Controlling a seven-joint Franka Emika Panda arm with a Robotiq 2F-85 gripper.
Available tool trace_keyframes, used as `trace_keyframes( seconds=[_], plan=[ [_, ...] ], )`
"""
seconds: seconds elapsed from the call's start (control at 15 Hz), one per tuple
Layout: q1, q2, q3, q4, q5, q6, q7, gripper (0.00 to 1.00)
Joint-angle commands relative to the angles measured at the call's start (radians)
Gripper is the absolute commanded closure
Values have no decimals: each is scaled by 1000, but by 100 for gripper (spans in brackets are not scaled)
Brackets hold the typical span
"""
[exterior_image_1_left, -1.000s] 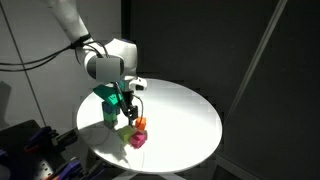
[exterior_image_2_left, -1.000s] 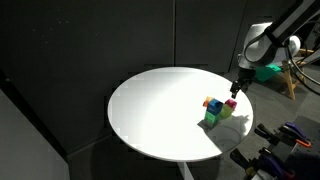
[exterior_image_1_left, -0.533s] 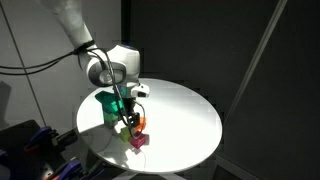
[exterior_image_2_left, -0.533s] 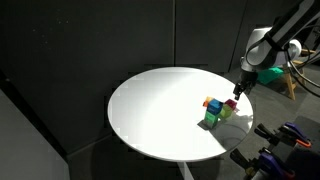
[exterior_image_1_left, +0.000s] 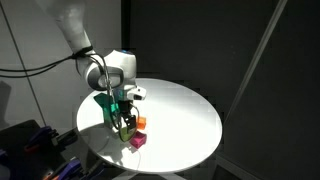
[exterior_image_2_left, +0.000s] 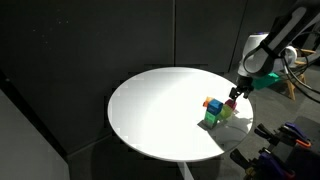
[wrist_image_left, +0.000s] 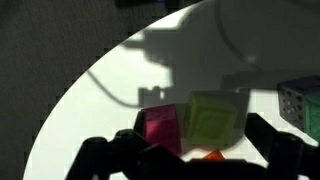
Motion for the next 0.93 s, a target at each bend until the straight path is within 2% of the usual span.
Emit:
trace_keyframes(
  seconds=[0.0,0.4,0.87],
  plan=[
    [46,14,-11,0,-39,34,85,0],
    [80,35,-13,28,-33,36,134,0],
    [77,80,-44,59,-36,36,162,0]
  ],
)
